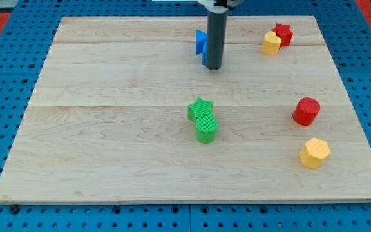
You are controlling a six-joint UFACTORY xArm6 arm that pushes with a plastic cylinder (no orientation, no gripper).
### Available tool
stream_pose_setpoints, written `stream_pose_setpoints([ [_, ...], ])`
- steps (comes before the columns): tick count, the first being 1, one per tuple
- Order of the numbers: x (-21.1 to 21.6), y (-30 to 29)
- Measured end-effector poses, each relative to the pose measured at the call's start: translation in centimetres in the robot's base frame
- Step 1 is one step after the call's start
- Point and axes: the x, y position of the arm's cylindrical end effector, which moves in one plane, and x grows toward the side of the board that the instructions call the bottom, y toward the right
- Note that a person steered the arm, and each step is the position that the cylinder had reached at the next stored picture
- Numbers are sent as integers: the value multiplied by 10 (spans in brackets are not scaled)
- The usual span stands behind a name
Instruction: Move the blue blocks to the top center of the board
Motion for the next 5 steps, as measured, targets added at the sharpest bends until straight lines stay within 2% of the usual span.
stream_pose_setpoints([
  [2, -42, 14],
  [3, -65, -8],
  [4, -71, 6],
  [5, -100, 26],
])
